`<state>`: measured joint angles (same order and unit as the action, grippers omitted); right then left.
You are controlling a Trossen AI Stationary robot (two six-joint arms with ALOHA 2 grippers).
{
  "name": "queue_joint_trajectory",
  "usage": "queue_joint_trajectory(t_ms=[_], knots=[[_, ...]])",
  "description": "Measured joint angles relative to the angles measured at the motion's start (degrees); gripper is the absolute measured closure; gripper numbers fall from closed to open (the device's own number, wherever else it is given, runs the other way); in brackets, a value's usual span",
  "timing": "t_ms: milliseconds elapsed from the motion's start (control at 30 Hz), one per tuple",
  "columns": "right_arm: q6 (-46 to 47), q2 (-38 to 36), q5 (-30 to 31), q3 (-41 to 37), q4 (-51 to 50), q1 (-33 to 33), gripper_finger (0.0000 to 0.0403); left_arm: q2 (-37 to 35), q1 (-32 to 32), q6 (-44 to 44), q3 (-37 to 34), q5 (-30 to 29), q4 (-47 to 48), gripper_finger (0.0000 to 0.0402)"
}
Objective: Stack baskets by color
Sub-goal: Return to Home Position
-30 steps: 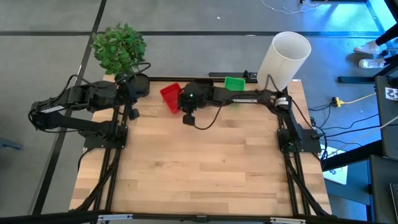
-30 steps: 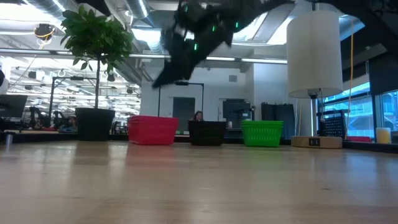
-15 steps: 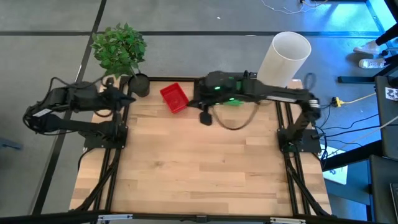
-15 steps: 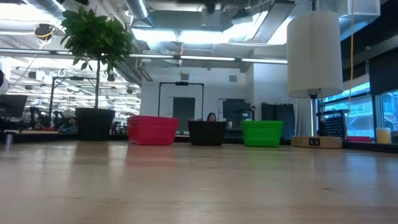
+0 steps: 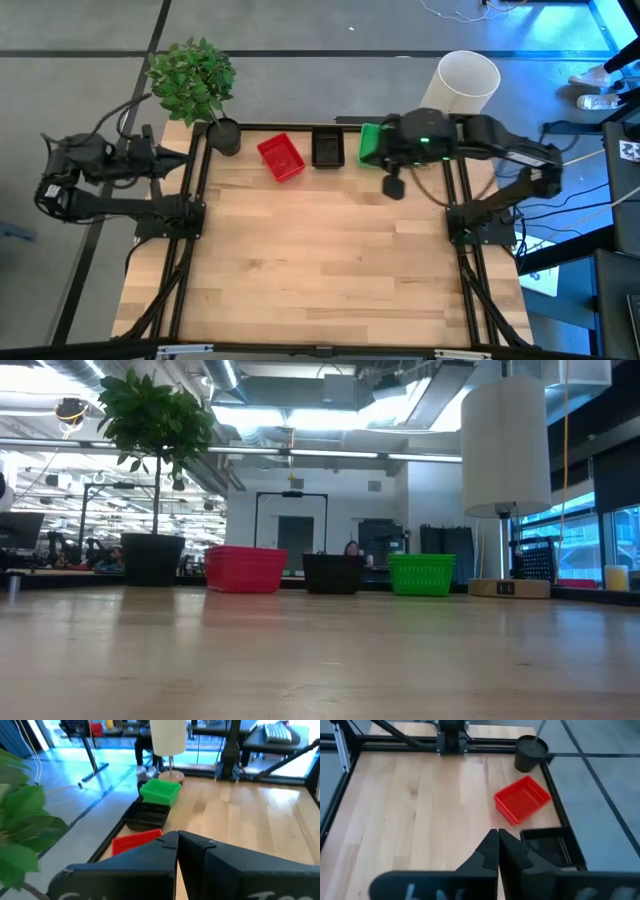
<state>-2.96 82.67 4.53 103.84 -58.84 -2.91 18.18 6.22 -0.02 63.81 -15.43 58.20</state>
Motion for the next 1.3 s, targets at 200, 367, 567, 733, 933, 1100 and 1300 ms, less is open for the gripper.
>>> queue_joint_trajectory(t_ms=[200, 367, 567, 733, 933, 1100, 1300], knots=[[3.85, -9.83, 3.86, -7.84, -2.03, 1.02, 0.0403, -3.37, 0.0, 0.09, -0.91, -0.39, -0.1, 0.0401], [8.57, -22.14, 4.94, -22.03, 4.64, 1.02, 0.0403, -6.84, 0.0, -1.06, -4.86, -1.0, -1.35, 0.0401], [10.26, -39.0, 4.92, -40.48, 19.19, 1.02, 0.0403, -12.24, 0.0, -1.35, -11.73, -1.31, -8.6, 0.0401], [10.56, -52.3, 4.68, -52.24, 27.2, 1.0, 0.0403, -17.72, 0.0, -1.39, -16.03, -1.29, -13.38, 0.0401], [11.27, -66.14, 4.49, -60.09, 27.76, 1.0, 0.0403, -17.86, 0.0, -1.11, -17.77, -1.59, -15.55, 0.0401], [10.16, -76.84, 4.49, -64.93, 27.94, 1.0, 0.0403, -17.97, 0.0, -1.85, -19.64, -0.98, -16.11, 0.0401], [9.61, -81.98, 4.84, -66.77, 24.48, 1.0, 0.0403, -17.97, 0.0, -2.84, -21.05, -0.98, -15.94, 0.0401]])
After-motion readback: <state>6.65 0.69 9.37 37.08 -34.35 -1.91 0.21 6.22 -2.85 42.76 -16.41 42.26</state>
